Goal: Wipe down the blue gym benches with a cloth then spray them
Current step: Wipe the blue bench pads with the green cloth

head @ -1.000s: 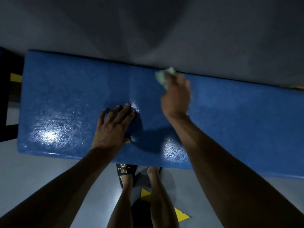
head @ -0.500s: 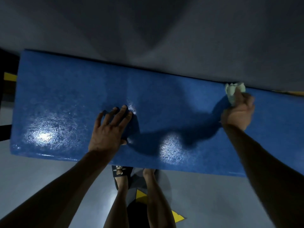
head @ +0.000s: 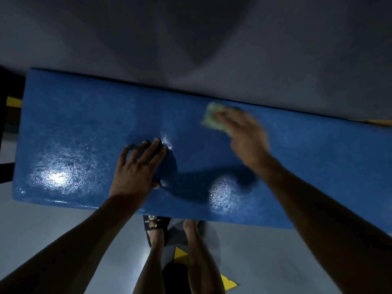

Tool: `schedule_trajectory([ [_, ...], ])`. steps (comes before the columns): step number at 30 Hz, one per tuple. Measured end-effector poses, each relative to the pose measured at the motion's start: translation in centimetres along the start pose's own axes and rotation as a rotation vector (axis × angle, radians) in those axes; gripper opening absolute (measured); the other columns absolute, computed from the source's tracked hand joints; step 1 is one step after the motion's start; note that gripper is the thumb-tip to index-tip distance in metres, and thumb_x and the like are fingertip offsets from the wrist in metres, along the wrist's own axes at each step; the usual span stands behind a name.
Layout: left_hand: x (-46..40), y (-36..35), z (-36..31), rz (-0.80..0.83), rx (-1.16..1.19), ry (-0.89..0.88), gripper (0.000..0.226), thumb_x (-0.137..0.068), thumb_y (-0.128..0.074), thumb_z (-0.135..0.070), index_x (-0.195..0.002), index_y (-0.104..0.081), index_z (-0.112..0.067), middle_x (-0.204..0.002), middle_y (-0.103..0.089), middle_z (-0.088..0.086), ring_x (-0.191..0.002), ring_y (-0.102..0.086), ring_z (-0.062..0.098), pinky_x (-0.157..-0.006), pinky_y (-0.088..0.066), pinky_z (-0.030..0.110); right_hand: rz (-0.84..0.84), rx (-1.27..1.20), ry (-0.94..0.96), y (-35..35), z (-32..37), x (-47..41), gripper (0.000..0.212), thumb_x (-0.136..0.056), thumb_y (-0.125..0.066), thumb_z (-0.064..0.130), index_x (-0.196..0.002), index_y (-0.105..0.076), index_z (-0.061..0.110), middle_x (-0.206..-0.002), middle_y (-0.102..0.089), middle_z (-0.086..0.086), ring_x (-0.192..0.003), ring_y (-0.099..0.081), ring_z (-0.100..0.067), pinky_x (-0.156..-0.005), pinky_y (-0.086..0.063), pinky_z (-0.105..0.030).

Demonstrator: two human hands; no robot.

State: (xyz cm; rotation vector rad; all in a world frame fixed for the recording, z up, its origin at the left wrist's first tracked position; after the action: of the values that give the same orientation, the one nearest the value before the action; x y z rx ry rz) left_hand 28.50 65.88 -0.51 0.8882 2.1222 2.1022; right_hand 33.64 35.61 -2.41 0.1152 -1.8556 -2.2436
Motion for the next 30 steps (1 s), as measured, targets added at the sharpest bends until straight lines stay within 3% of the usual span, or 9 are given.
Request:
schedule_trajectory([
  [4, 0.0, 0.1, -0.2, 0.028, -0.001, 0.015, 0.116, -0.046, -0.093, -0.041, -0.147, -0.04, -0.024, -0.157, -0.034, 0.001, -0.137, -0.038, 0.03, -0.11, -0.031, 0.054, -0.077, -0.029, -0.511, 3.0, -8.5, 4.7, 0.079, -0.064, -0.046, 0.009, -0.14, -0.052, 0.029, -0.146, -0.049, -0.006, -0.12, -0.05, -0.039, -0.093, -0.047, -0.047],
  [8, 0.2, 0.2, -0.4, 0.076, -0.017, 0.044, 0.116, -0.05, -0.092, -0.044, -0.15, -0.035, -0.025, -0.159, -0.029, 0.0, -0.14, -0.034, 0.029, -0.112, -0.028, 0.053, -0.152, -0.117, -0.78, 1.9, -4.4, 3.7, 0.083, -0.059, -0.047, 0.01, -0.141, -0.052, 0.026, -0.148, -0.049, -0.002, -0.123, -0.048, -0.036, -0.092, -0.043, -0.046],
  [12, 0.1, 0.4, -0.5, 0.083, -0.023, 0.052, 0.116, -0.053, -0.091, -0.044, -0.151, -0.032, -0.026, -0.16, -0.026, 0.001, -0.142, -0.032, 0.029, -0.114, -0.026, 0.054, -0.184, -0.205, -0.524, -0.5, 3.9, -0.4, 0.085, -0.056, -0.059, 0.002, -0.138, -0.055, 0.023, -0.143, -0.052, -0.007, -0.125, -0.05, -0.035, -0.104, -0.038, -0.042],
  [15, 0.2, 0.5, -0.6, 0.072, -0.023, 0.054, 0.114, -0.052, -0.092, -0.042, -0.15, -0.035, -0.025, -0.16, -0.028, 0.001, -0.141, -0.034, 0.03, -0.113, -0.027, 0.055, -0.066, -0.174, -0.266, -1.1, 9.1, -2.6, 0.074, -0.07, -0.058, -0.002, -0.14, -0.052, 0.023, -0.148, -0.048, -0.004, -0.131, -0.047, -0.032, -0.108, -0.038, -0.043],
  [20, 0.2, 0.3, -0.6, 0.05, 0.006, 0.064, 0.117, -0.047, -0.093, -0.04, -0.149, -0.037, -0.026, -0.159, -0.03, -0.001, -0.138, -0.034, 0.028, -0.112, -0.029, 0.054, -0.062, -0.049, 0.046, 0.1, 4.2, -1.5, 0.07, -0.077, -0.042, 0.001, -0.14, -0.053, 0.027, -0.146, -0.051, 0.003, -0.129, -0.05, -0.028, -0.097, -0.047, -0.046],
  [22, 0.2, 0.1, -0.4, 0.05, 0.025, 0.055, 0.117, -0.047, -0.093, -0.04, -0.149, -0.037, -0.026, -0.159, -0.03, -0.001, -0.138, -0.035, 0.029, -0.112, -0.029, 0.054, -0.074, -0.028, -0.064, 0.6, 0.3, 0.1, 0.074, -0.073, -0.046, -0.003, -0.14, -0.053, 0.028, -0.147, -0.05, 0.002, -0.129, -0.05, -0.029, -0.1, -0.046, -0.045],
  [25, 0.2, 0.0, 0.1, 0.09, 0.03, 0.038, 0.117, -0.051, -0.09, -0.043, -0.151, -0.031, -0.027, -0.161, -0.023, -0.002, -0.141, -0.028, 0.027, -0.113, -0.027, 0.054, -0.103, -0.089, -0.414, 1.5, -3.6, 2.9, 0.077, -0.069, -0.047, 0.0, -0.142, -0.051, 0.027, -0.149, -0.048, -0.001, -0.13, -0.046, -0.032, -0.104, -0.044, -0.045],
  [27, 0.2, 0.0, 0.4, 0.107, 0.035, 0.027, 0.116, -0.056, -0.087, -0.046, -0.153, -0.026, -0.028, -0.162, -0.018, -0.003, -0.143, -0.024, 0.026, -0.115, -0.022, 0.055, -0.151, -0.137, -0.556, 1.7, -3.9, 3.6, 0.076, -0.069, -0.042, 0.005, -0.142, -0.053, 0.024, -0.148, -0.048, -0.004, -0.129, -0.047, -0.033, -0.106, -0.042, -0.043],
  [30, 0.3, 0.1, 0.7, 0.056, 0.044, -0.01, 0.114, -0.053, -0.089, -0.047, -0.151, -0.033, -0.026, -0.16, -0.026, -0.001, -0.14, -0.033, 0.029, -0.115, -0.019, 0.055, -0.244, -0.249, -0.777, 1.5, -1.4, 1.7, 0.073, -0.068, -0.039, 0.006, -0.137, -0.058, 0.021, -0.144, -0.053, -0.005, -0.128, -0.05, -0.031, -0.104, -0.044, -0.041],
])
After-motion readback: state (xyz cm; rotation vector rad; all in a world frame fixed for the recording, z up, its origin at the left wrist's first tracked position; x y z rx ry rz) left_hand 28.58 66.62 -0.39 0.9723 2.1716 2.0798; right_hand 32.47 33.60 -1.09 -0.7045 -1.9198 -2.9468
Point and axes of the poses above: each hand's wrist, its own x-axis away from the middle knuckle, its own y-axis out of the back of the hand, z = x × y, the point moved 2 cm from there along -x, towards the middle knuckle
